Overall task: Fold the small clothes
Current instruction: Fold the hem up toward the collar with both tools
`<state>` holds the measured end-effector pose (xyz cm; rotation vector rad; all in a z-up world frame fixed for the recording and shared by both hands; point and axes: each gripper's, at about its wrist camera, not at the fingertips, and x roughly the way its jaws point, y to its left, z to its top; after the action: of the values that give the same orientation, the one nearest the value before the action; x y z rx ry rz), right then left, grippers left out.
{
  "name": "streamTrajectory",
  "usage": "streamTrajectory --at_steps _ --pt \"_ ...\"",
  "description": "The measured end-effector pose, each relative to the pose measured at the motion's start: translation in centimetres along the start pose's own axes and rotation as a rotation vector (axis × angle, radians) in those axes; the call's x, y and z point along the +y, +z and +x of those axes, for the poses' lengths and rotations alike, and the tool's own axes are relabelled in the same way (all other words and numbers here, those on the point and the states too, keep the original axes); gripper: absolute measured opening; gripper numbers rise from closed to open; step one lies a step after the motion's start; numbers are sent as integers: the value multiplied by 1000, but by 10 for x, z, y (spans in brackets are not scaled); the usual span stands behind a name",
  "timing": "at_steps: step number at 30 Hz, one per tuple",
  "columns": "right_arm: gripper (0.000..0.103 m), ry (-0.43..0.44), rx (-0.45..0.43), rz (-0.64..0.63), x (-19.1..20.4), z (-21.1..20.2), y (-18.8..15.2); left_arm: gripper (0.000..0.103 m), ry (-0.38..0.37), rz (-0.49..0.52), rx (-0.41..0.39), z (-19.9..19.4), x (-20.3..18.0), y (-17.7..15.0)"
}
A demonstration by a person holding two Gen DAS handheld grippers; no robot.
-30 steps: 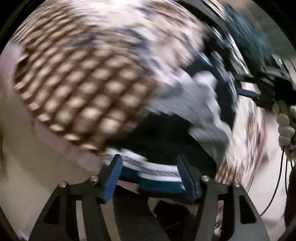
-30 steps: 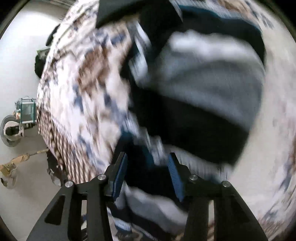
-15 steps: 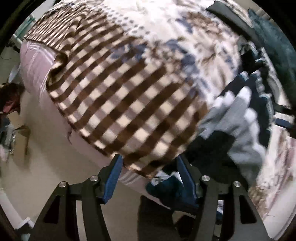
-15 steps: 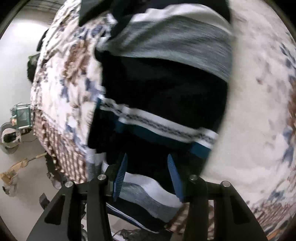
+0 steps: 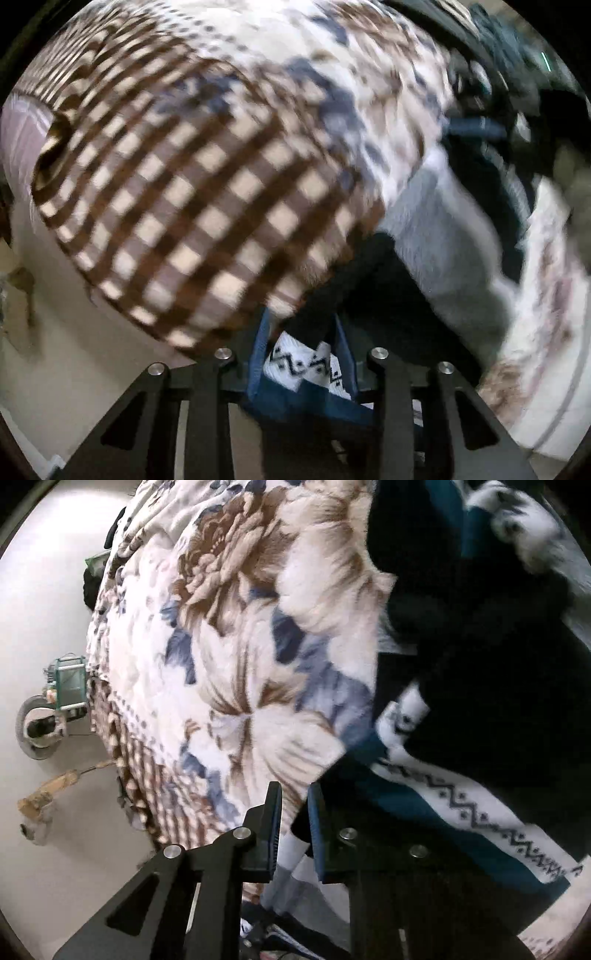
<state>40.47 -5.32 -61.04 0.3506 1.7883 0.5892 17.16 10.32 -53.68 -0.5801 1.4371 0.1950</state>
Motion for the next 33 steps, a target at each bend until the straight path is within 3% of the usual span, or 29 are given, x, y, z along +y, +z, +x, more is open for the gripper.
streamTrajectory --at_steps 2,3,4,5,7,12,14,17,18,19,20,22,25,28,31,33 --pt "19 3 -51 17 -12 -29 -1 44 -21 -3 -26 -24 2 17" --pt "28 17 -84 31 -20 -45 -2 57 -56 5 -45 -34 -1 27" --pt "34 29 -123 50 -29 -62 -4 62 -88 12 -67 -43 -9 43" --pt "42 28 -184 87 -45 -86 -6 64 -127 24 -89 -49 -19 64" --pt "42 11 -274 137 -68 -120 -7 64 -205 79 -134 -48 -59 116" --pt "43 -37 -451 319 -150 -175 9 64 -359 225 -142 3 -187 221" --pt "43 -40 -487 374 -178 -180 18 64 -346 286 -113 27 -229 265" --pt "43 -15 -514 412 -208 -178 36 63 -319 352 -34 74 -277 306" --pt "43 2 -518 422 -215 -177 41 58 -307 373 -24 79 -282 306" --pt "43 23 -521 437 -223 -176 46 45 -286 410 -32 84 -290 306" --pt "43 56 -519 460 -233 -173 51 4 -245 469 -54 82 -295 298" --pt "43 90 -512 478 -241 -167 58 5 -184 551 -108 68 -294 283" --pt "43 95 -509 473 -245 -162 70 5 -170 570 -162 59 -288 286" --pt "32 100 -520 430 -236 -161 79 5 -158 550 -185 50 -275 306" --pt "32 66 -524 382 -228 -160 90 6 -129 517 -136 84 -273 338" --pt "32 21 -495 376 -227 -158 97 10 -189 454 -38 105 -265 350"
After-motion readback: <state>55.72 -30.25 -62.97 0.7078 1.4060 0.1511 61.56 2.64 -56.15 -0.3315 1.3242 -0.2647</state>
